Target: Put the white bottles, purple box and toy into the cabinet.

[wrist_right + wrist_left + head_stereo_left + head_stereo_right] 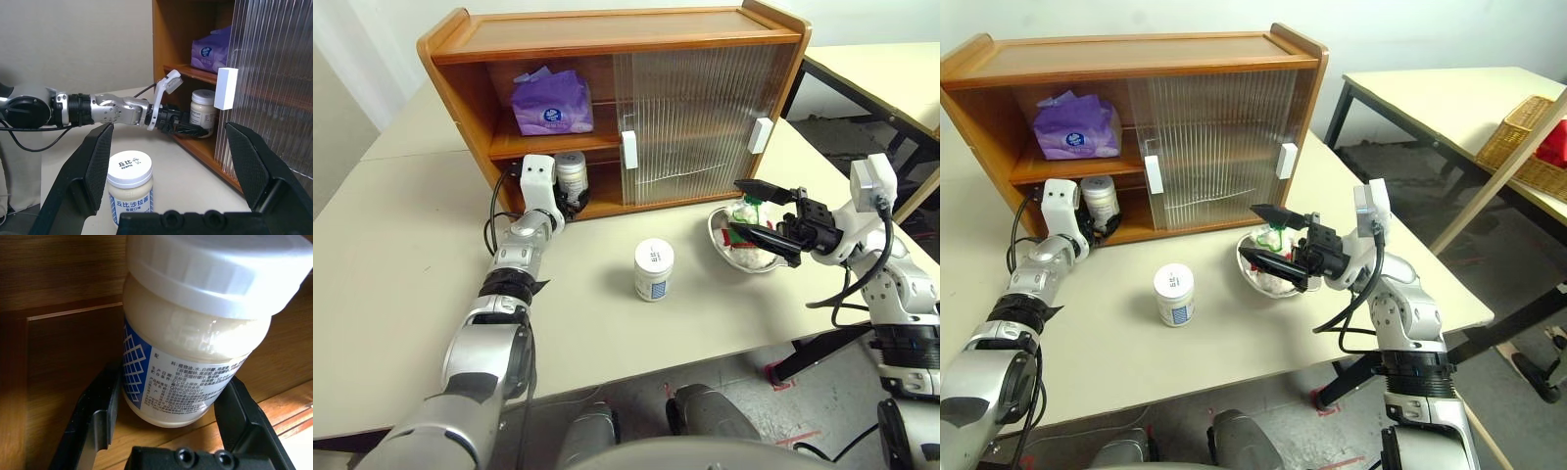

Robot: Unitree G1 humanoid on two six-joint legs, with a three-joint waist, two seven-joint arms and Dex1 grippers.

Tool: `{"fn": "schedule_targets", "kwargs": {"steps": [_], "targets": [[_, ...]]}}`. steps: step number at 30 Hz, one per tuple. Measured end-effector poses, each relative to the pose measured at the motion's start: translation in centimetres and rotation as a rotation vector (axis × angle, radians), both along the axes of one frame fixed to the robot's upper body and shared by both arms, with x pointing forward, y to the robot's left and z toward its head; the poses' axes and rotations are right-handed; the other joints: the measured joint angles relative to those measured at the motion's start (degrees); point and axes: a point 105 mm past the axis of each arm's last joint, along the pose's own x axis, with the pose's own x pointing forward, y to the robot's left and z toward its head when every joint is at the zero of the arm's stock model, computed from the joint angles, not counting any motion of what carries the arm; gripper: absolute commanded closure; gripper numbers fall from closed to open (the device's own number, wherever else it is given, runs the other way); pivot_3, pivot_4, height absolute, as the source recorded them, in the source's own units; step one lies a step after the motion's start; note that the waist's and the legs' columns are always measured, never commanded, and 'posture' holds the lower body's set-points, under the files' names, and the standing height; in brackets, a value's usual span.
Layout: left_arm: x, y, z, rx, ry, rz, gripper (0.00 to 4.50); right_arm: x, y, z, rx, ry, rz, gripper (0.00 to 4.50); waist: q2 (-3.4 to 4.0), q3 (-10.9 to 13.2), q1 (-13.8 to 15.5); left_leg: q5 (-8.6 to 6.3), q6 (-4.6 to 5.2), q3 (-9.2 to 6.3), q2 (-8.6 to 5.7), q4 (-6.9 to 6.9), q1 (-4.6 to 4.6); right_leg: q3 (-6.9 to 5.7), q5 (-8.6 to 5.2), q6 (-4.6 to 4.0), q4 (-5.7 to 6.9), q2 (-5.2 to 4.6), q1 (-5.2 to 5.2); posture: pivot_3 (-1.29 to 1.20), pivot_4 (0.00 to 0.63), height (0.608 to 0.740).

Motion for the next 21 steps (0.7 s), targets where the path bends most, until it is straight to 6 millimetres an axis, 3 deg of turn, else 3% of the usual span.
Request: {"fn": "schedule_targets", "kwargs": {"steps": [16, 17, 19, 21], "targets": [[0.16, -0.54, -0.69, -0.013, 0.012, 0.003, 1.41, 0.0, -0.02, 0.02, -0.002, -0.002, 0.0, 0.0, -0.01, 0.0, -0.1, 0.11, 0.01, 0.05, -0.17, 0.0, -0.02, -0.05, 0.02, 0.11, -0.01, -0.07, 0.02, -0.25, 0.0, 0.74], [0.16, -0.56, -0.67, -0.013, 0.01, 0.003, 0.65, 0.0, -0.02, 0.03, -0.002, -0.003, 0.0, 0.0, -0.01, 0.0, -0.1, 0.11, 0.02, 0.05, -0.18, 0.0, -0.02, -0.06, 0.02, 0.11, -0.01, -0.07, 0.02, -0.25, 0.0, 0.74], [0.2, -0.57, -0.46, -0.012, -0.003, 0.001, 0.03, 0.01, -0.01, 0.06, -0.002, -0.004, 0.0, 0.0, -0.01, 0.0, -0.1, 0.11, 0.02, 0.06, -0.19, 0.0, -0.02, -0.08, 0.01, 0.12, -0.01, -0.07, 0.02, -0.24, 0.0, 0.74], [0.21, -0.58, -0.26, -0.01, -0.016, -0.001, 0.03, 0.03, 0.03, 0.12, -0.002, -0.006, 0.002, 0.0, 0.0, 0.0, -0.1, 0.11, 0.02, 0.07, -0.21, 0.0, 0.0, -0.08, 0.01, 0.13, -0.01, -0.08, 0.04, -0.24, 0.0, 0.74]]}}
